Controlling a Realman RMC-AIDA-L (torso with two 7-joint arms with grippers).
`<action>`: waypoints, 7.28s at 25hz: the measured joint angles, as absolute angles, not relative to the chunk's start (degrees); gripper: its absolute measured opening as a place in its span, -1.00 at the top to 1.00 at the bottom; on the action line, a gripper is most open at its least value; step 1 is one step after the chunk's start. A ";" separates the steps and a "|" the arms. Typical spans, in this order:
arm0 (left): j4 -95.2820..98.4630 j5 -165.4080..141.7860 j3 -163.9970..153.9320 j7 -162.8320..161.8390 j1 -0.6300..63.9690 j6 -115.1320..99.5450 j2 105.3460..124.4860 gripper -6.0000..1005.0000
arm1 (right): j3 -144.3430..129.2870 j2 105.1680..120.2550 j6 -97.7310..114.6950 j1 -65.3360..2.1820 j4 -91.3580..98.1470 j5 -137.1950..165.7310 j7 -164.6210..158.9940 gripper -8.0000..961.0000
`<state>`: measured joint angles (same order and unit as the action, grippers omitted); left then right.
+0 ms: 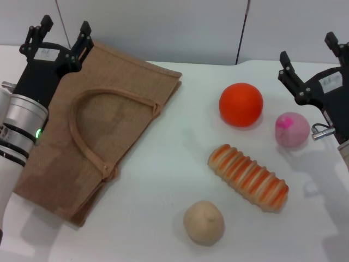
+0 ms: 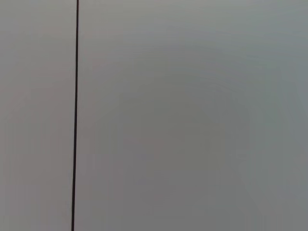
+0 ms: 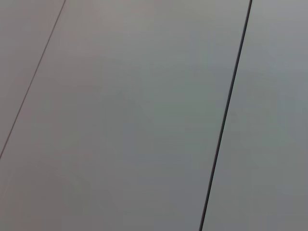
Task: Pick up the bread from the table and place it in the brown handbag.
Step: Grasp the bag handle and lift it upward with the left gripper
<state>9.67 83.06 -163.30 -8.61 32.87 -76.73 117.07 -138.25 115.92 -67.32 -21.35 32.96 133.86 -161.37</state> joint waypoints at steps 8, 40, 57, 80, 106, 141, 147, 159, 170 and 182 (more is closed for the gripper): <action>9.67 83.06 -163.30 -8.61 32.87 -76.53 117.07 -0.66 | -138.25 115.92 -67.32 -21.36 32.96 133.86 -161.36 -0.84; -41.80 18.34 -164.09 -114.54 48.24 -74.59 115.40 -0.65 | -138.25 115.92 -67.23 -21.09 32.26 133.85 -161.36 -0.83; -44.61 1.01 -164.09 -115.76 54.89 -71.35 115.47 -0.64 | -137.96 115.92 -67.24 -21.27 32.26 133.86 -161.36 -0.83; -32.32 -2.70 -164.08 -111.21 55.12 -57.14 115.83 -0.49 | -138.04 115.92 -67.24 -21.35 32.25 133.86 -161.36 -0.83; -37.70 -1.44 -164.09 -112.41 55.57 -63.35 116.10 0.42 | -137.99 115.92 -67.24 -20.98 32.16 133.86 -161.36 -0.82; -32.64 -1.26 -164.10 -108.10 56.10 -56.82 116.06 0.08 | -137.85 115.92 -67.24 -21.36 32.17 133.86 -161.36 -0.82; -30.57 -2.46 -164.10 -108.12 56.33 -55.22 115.99 0.11 | -137.83 115.93 -67.24 -21.36 32.17 133.86 -161.36 -0.82; -29.44 -3.12 -164.05 -108.68 56.32 -53.14 116.08 0.22 | -137.90 115.92 -67.24 -21.29 32.17 133.86 -161.36 -0.82; -29.63 -1.00 -164.00 -108.81 55.99 -53.09 116.07 0.70 | -137.81 115.92 -67.24 -21.09 32.17 133.86 -161.36 -0.82; -30.77 12.37 -163.95 -102.46 53.48 -56.93 116.17 0.74 | -140.22 115.75 -66.50 -21.17 33.19 127.32 -161.36 -0.81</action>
<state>-30.77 12.37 -163.95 -102.46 53.48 -56.93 116.17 -140.22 115.75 -66.50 -21.17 33.19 127.32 -161.37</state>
